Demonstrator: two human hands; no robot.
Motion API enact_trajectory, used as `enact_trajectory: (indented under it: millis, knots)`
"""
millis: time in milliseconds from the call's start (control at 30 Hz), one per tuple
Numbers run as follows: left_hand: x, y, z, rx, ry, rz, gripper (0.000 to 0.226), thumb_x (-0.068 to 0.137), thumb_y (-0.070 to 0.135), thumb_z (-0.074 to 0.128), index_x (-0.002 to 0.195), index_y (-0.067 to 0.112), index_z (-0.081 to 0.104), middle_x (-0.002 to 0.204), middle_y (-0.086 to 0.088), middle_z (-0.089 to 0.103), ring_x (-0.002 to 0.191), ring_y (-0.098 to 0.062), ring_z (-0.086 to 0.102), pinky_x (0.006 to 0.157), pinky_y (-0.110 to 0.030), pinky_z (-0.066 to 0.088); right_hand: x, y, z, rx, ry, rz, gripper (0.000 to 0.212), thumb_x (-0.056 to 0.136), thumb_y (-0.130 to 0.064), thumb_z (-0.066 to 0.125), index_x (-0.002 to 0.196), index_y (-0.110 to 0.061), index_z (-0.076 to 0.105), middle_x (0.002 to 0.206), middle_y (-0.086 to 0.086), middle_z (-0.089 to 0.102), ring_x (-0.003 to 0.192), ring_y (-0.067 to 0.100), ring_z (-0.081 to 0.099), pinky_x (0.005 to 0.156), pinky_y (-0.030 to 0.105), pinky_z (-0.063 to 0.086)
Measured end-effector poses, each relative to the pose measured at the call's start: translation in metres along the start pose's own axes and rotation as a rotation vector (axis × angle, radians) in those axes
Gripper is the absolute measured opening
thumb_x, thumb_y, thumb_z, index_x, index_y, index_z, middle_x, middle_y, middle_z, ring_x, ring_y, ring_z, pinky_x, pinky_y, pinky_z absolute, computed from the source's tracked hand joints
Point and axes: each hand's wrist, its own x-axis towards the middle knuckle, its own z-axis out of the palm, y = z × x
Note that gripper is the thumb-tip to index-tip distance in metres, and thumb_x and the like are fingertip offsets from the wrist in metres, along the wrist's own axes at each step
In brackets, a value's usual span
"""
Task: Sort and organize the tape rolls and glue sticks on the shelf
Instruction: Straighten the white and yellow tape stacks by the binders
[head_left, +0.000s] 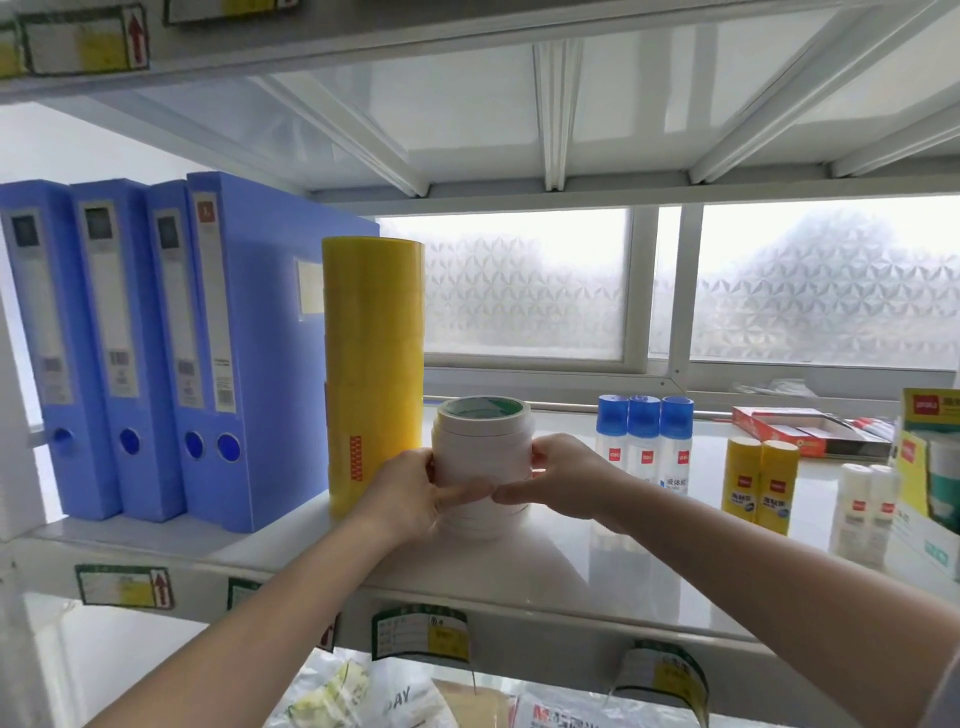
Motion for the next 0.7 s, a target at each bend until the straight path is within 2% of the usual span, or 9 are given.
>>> enact_trajectory:
  millis: [100,167,233,333,367,433,567,633,700]
  knots:
    - [0.000,0.001,0.001,0.025,0.011,0.002,0.057,0.068,0.050,0.074,0.111,0.014,0.064,0.105,0.001,0.069,0.098,-0.015,0.064,0.090,-0.034,0.052,0.001,0.000,0.000,-0.011,-0.014,0.011,0.054,0.070,-0.028,0.081,0.116,-0.007,0.062,0.112,0.008,0.068,0.104,0.024,0.064,0.095,0.038,0.052]
    - [-0.001,0.000,0.002,0.041,0.008,0.000,0.062,0.065,0.056,0.072,0.110,0.014,0.064,0.104,0.001,0.069,0.097,-0.015,0.064,0.089,-0.034,0.052,0.000,-0.001,0.001,-0.027,-0.013,0.008,0.055,0.070,-0.030,0.081,0.116,-0.008,0.062,0.112,0.007,0.068,0.103,0.024,0.064,0.094,0.037,0.052]
    - [0.000,-0.001,0.000,0.041,0.005,0.004,0.079,0.053,0.067,0.068,0.112,0.015,0.063,0.107,0.002,0.069,0.100,-0.015,0.064,0.091,-0.035,0.052,-0.002,-0.004,0.000,-0.030,-0.019,0.005,0.055,0.070,-0.031,0.081,0.116,-0.007,0.062,0.111,0.009,0.067,0.101,0.023,0.063,0.092,0.037,0.052]
    - [0.002,0.003,-0.006,-0.050,0.025,0.051,0.109,0.036,0.083,0.068,0.122,0.018,0.054,0.118,0.003,0.065,0.110,-0.013,0.060,0.097,-0.039,0.049,-0.006,-0.012,-0.004,0.045,-0.039,-0.042,0.042,0.074,-0.022,0.079,0.112,-0.009,0.066,0.110,0.012,0.069,0.100,0.022,0.063,0.093,0.036,0.050]
    - [0.003,0.005,-0.008,-0.066,0.041,0.078,0.107,0.038,0.083,0.068,0.123,0.020,0.052,0.119,0.005,0.065,0.111,-0.012,0.060,0.097,-0.039,0.049,-0.007,-0.016,-0.006,0.067,-0.033,-0.076,0.038,0.075,-0.021,0.078,0.110,-0.012,0.068,0.109,0.010,0.070,0.102,0.023,0.064,0.093,0.035,0.050]
    - [0.005,0.011,-0.011,-0.060,0.072,0.134,0.089,0.050,0.075,0.069,0.122,0.023,0.053,0.115,0.008,0.067,0.108,-0.010,0.061,0.092,-0.033,0.050,-0.010,-0.022,-0.008,0.085,-0.014,-0.149,0.034,0.076,-0.021,0.077,0.109,-0.020,0.068,0.106,0.005,0.072,0.102,0.021,0.065,0.087,0.032,0.051]
    - [0.009,0.016,-0.009,-0.088,0.091,0.152,0.063,0.068,0.053,0.073,0.120,0.022,0.054,0.109,0.008,0.067,0.102,-0.009,0.062,0.081,-0.020,0.048,-0.013,-0.028,-0.007,0.085,-0.015,-0.197,0.017,0.081,-0.017,0.070,0.087,-0.032,0.063,0.093,0.000,0.067,0.083,0.012,0.057,0.068,0.022,0.044]
    - [0.012,0.015,-0.008,-0.115,0.106,0.152,0.061,0.070,0.046,0.075,0.121,0.021,0.055,0.109,0.007,0.067,0.102,-0.009,0.062,0.082,-0.019,0.048,-0.013,-0.029,-0.005,0.072,-0.014,-0.205,0.021,0.083,-0.017,0.068,0.081,-0.034,0.057,0.092,0.000,0.064,0.082,0.012,0.054,0.068,0.024,0.043]
    - [0.013,0.013,-0.009,-0.157,0.106,0.154,0.069,0.063,0.052,0.080,0.120,0.020,0.057,0.108,0.008,0.068,0.102,-0.009,0.063,0.085,-0.023,0.050,-0.012,-0.030,-0.004,0.071,-0.012,-0.208,0.023,0.084,-0.017,0.067,0.080,-0.035,0.054,0.092,-0.001,0.063,0.081,0.012,0.054,0.070,0.025,0.043]
